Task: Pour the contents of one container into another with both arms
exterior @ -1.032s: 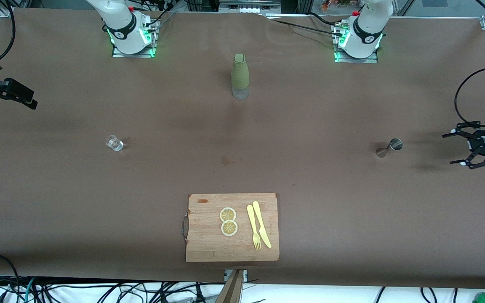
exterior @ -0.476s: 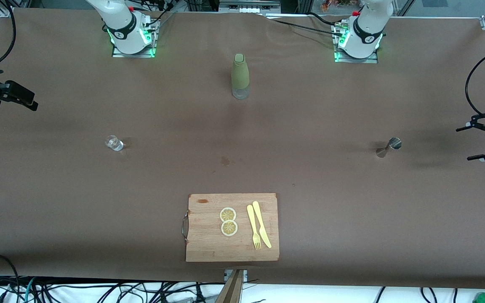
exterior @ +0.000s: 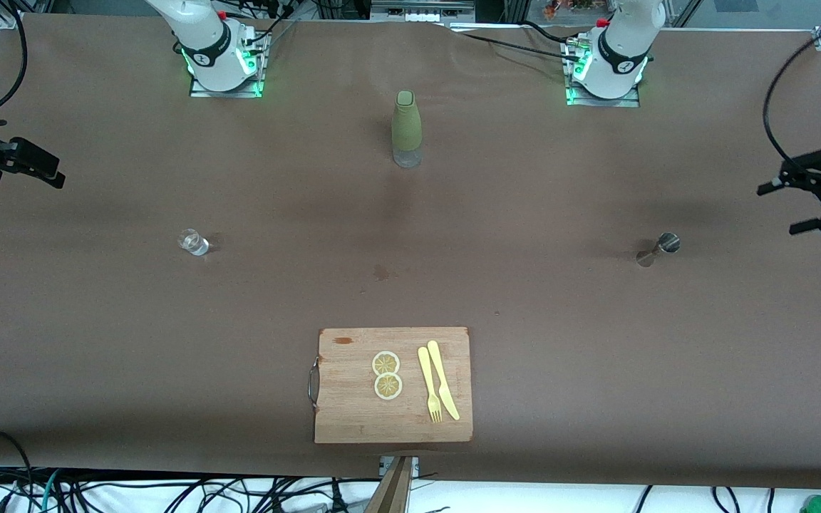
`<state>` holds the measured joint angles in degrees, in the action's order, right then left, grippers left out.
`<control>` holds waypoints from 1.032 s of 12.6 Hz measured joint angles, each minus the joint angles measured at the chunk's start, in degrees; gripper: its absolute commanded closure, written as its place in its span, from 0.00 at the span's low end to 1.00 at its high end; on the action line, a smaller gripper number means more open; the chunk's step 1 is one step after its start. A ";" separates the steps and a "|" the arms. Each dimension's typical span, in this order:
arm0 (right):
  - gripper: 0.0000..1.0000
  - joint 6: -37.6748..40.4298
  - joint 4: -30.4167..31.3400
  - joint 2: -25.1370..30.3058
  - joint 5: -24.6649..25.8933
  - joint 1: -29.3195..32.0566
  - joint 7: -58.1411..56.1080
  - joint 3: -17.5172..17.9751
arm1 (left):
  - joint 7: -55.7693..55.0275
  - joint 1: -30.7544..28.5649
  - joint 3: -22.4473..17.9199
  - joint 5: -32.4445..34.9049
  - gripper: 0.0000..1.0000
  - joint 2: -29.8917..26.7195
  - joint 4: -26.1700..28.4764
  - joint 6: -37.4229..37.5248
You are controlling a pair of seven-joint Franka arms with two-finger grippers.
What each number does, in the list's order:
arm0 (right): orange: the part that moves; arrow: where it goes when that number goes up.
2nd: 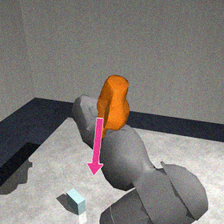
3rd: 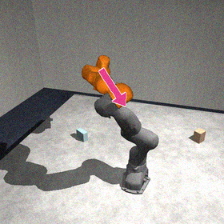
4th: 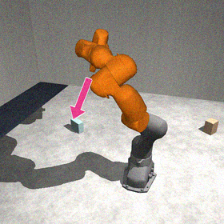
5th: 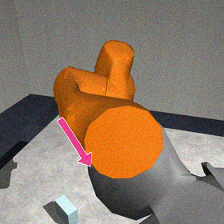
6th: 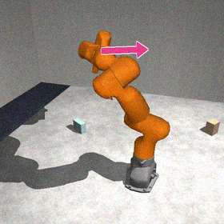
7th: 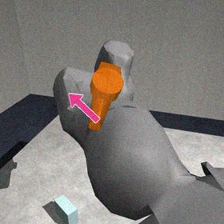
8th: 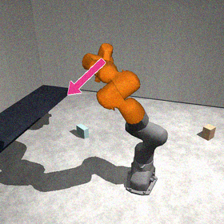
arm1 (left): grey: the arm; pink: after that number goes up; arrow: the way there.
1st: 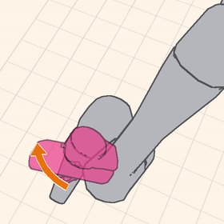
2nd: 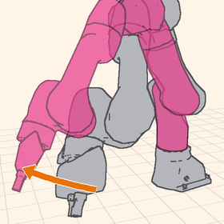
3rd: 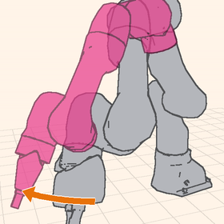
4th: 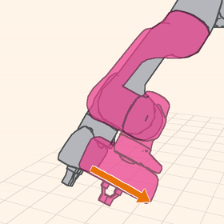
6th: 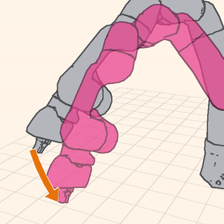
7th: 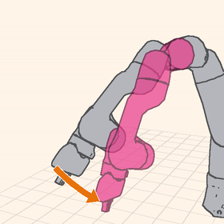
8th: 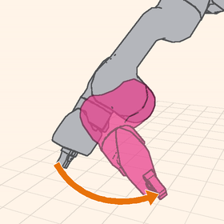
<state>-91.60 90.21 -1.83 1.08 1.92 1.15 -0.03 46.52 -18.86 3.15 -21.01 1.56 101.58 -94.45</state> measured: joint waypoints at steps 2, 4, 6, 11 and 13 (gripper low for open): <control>0.00 0.00 0.00 -0.01 0.01 -0.01 0.00 -0.02 | -17.15 3.86 3.06 3.61 0.00 -6.23 2.64 0.17; 0.00 0.00 0.00 -0.02 0.02 -0.01 0.00 -0.03 | -31.95 4.98 7.15 5.34 0.00 -10.23 3.83 1.42; 0.00 0.00 0.00 -0.02 0.02 -0.01 0.00 -0.04 | -43.53 5.06 8.85 9.70 0.00 -12.95 4.13 2.87; 0.00 0.00 0.00 -0.04 0.04 -0.01 0.00 -0.05 | -39.20 4.57 7.40 18.51 0.00 -16.85 4.28 3.38; 0.00 0.00 0.00 -0.04 0.04 -0.01 0.00 -0.05 | -37.68 4.34 7.16 18.52 0.00 -17.33 5.04 3.68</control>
<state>-91.60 90.22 -1.87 1.12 1.91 1.15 -0.08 8.84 -14.52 10.32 -2.49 -15.76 106.61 -90.77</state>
